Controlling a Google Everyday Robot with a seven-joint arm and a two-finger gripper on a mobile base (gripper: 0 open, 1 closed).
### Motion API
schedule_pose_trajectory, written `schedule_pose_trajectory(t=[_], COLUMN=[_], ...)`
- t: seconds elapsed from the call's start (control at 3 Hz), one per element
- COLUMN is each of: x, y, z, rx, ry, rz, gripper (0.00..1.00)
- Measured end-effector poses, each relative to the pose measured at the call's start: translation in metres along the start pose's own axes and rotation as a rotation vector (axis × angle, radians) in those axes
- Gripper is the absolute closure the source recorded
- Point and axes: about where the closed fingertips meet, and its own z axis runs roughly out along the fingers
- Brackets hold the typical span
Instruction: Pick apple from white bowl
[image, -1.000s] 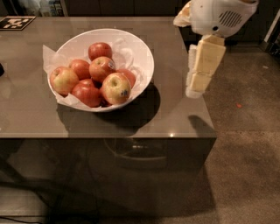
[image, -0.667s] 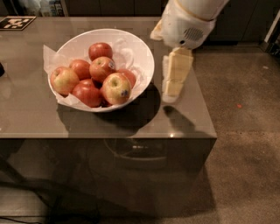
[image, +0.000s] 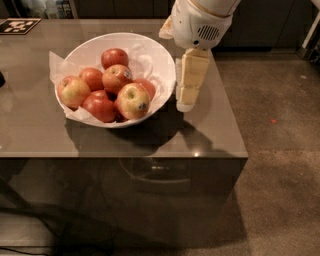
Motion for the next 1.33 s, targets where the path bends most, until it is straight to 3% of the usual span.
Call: schedule_pose_trajectory(t=[0.33, 1.33], x=[-0.036, -0.041], y=[0.007, 0.013], z=[0.034, 0.059], rx=[-0.038, -0.078], ry=[-0.064, -0.052], rz=[-0.068, -0.099], gripper=[0.00, 0.00])
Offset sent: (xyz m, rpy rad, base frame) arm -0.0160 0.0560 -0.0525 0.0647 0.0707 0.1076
